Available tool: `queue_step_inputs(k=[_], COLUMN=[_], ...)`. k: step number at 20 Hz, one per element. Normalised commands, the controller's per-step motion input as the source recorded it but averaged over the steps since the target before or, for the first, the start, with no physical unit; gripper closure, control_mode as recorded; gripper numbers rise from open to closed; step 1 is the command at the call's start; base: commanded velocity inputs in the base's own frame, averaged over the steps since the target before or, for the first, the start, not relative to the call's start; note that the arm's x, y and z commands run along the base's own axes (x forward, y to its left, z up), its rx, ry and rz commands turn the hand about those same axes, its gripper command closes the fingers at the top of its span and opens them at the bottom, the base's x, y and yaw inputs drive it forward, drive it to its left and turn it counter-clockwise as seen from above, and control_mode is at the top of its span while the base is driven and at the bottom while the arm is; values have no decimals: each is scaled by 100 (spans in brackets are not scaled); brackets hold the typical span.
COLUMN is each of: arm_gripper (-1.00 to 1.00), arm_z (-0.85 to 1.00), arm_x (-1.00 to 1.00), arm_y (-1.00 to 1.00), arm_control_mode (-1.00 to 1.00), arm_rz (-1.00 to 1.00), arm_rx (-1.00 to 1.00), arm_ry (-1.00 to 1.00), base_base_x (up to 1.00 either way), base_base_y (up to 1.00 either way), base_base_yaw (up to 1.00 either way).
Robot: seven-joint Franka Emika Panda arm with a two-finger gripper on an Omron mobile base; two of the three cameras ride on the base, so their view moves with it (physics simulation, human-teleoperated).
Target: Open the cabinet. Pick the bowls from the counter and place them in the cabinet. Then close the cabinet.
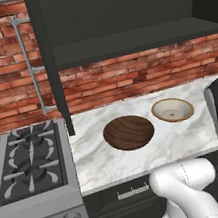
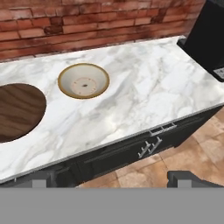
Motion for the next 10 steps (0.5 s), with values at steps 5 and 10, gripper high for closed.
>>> queue_step_inputs(k=[5,10], arm_gripper=[-100,-100], arm_z=[-28,-32], arm_x=[33,27], arm_y=[-20,-13], arm_control_mode=[-100,-100], arm_rz=[0,0], arm_rx=[10,9], arm_ry=[1,1], base_base_x=[0,0], base_base_y=[0,0], base_base_yaw=[0,0])
